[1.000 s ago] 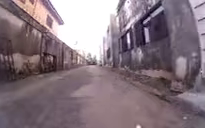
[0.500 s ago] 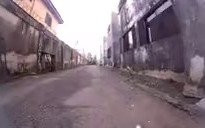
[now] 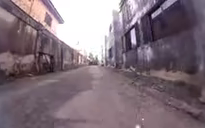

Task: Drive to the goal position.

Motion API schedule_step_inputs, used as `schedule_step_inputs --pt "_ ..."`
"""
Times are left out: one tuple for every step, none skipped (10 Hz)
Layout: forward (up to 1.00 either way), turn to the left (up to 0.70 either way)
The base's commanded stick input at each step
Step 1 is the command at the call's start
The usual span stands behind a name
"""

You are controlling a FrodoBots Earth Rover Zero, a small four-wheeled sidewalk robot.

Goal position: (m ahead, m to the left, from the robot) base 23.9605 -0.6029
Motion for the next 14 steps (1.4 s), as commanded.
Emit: schedule_step_inputs --pt "0.70 0.36" --pt "0.70 0.36" --pt "0.70 0.14" --pt "0.70 0.04" --pt "0.70 0.01" --pt "0.70 0.01" --pt "0.70 0.01" --pt "0.70 0.15" --pt "0.70 0.29" --pt "0.70 0.01" --pt "0.70 0.01" --pt "0.70 0.01" --pt "0.70 0.01" --pt "0.70 0.01"
